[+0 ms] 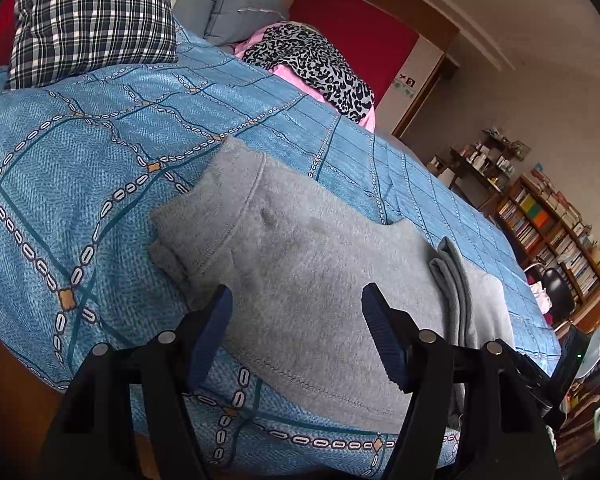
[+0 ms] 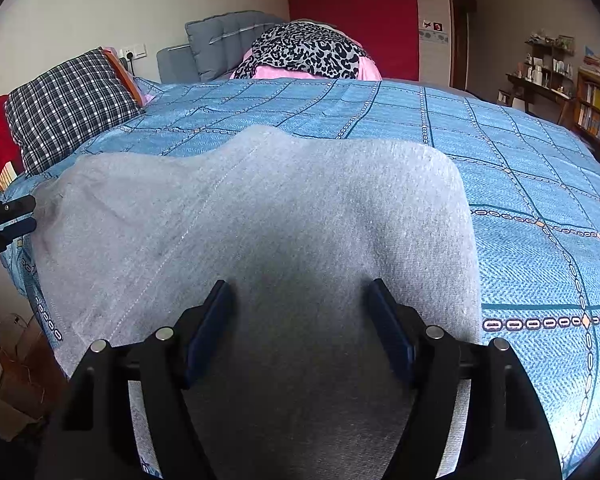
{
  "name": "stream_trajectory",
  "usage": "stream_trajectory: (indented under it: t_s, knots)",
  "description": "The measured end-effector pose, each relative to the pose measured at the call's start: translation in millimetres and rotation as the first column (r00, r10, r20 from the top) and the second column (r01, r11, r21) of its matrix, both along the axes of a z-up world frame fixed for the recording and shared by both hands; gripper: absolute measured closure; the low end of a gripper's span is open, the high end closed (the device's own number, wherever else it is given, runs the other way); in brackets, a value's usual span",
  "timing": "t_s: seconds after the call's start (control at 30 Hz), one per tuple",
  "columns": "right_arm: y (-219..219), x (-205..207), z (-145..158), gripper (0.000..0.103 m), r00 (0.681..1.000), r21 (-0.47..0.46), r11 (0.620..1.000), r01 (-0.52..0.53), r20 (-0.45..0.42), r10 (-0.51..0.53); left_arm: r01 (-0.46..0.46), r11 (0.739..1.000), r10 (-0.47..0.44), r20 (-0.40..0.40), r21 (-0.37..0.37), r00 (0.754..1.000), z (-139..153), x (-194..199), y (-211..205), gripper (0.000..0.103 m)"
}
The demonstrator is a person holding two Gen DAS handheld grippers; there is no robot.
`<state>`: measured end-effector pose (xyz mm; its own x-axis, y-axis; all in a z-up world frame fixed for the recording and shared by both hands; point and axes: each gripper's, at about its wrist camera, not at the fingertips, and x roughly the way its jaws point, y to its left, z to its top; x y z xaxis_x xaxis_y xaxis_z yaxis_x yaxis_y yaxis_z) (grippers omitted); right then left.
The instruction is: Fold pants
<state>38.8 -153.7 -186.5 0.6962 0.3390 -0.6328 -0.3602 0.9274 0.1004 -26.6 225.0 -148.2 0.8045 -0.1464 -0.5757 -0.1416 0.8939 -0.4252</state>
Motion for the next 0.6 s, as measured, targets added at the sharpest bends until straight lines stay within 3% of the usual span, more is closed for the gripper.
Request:
stream_trajectory:
  t_s: [0.2, 0.3, 0.43, 0.6]
  knots:
    - [-1, 0, -1, 0.03, 1.0, 0.001, 1.0, 0.002, 0.001, -0.002, -0.076, 0.997, 0.076, 0.025, 0.003, 0.997, 5, -13, 15, 0.032]
    - [-1, 0, -1, 0.03, 1.0, 0.001, 1.0, 0.003, 0.0, -0.003, -0.126, 0.992, 0.126, -0.004, -0.016, 0.992, -2, -13, 29, 0.032]
    - [-1, 0, -1, 0.03, 1.0, 0.001, 1.0, 0.002, 0.001, -0.002, -0.137, 0.984, 0.132, -0.053, -0.115, 0.99, -23, -4, 44, 0.03]
    - [-1, 0, -1, 0.03, 1.0, 0.001, 1.0, 0.003, 0.001, -0.003, -0.125, 0.979, 0.123, -0.022, -0.159, 0.992, -24, 1, 45, 0.027]
